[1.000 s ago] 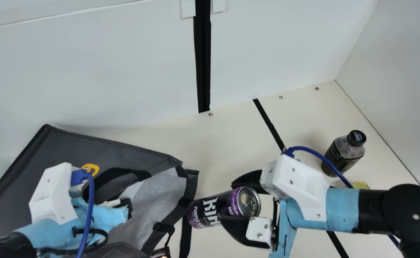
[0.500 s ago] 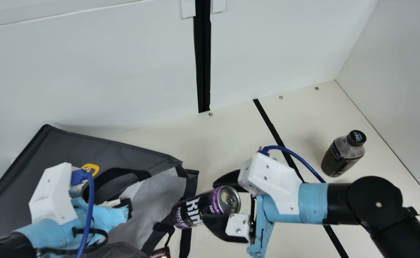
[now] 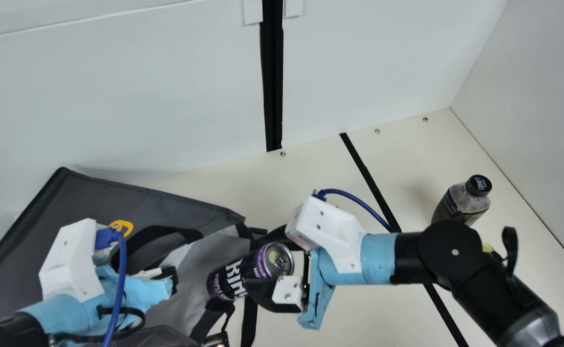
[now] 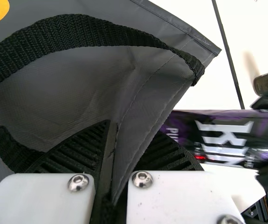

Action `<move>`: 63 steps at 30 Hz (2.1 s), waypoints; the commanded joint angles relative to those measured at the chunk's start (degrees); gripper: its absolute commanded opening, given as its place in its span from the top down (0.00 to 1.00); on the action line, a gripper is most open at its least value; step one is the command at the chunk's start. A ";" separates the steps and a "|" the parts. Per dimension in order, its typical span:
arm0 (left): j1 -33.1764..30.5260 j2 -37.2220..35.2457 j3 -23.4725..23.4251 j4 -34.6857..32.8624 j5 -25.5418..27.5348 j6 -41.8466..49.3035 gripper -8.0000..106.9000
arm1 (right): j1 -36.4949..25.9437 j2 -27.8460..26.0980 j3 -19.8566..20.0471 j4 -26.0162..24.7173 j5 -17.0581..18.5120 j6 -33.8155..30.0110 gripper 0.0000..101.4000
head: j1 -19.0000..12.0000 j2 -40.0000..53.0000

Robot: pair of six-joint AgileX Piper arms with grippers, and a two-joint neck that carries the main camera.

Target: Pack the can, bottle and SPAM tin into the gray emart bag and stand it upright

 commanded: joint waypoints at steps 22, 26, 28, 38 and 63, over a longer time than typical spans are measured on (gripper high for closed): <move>0.00 0.00 0.00 0.00 0.00 0.00 1.00 | 8.96 14.11 -3.56 8.41 -6.88 -6.92 1.00 | -1.30 -0.05; 0.00 0.00 0.00 0.00 0.00 0.00 1.00 | 10.10 16.46 -4.15 9.98 -7.57 -8.29 1.00 | -1.30 -0.05; 0.00 0.00 0.00 0.00 0.00 0.00 1.00 | 10.70 17.62 -4.51 10.65 -7.87 -8.88 1.00 | -1.30 -0.05; 0.00 0.00 0.00 0.00 0.00 0.00 1.00 | 13.93 23.56 -6.71 13.75 -9.56 -11.74 1.00 | -1.30 -0.05; 0.00 0.00 0.00 0.00 0.00 0.00 1.00 | 16.41 31.10 -12.87 15.01 -12.20 -12.06 0.57 | -1.30 -0.05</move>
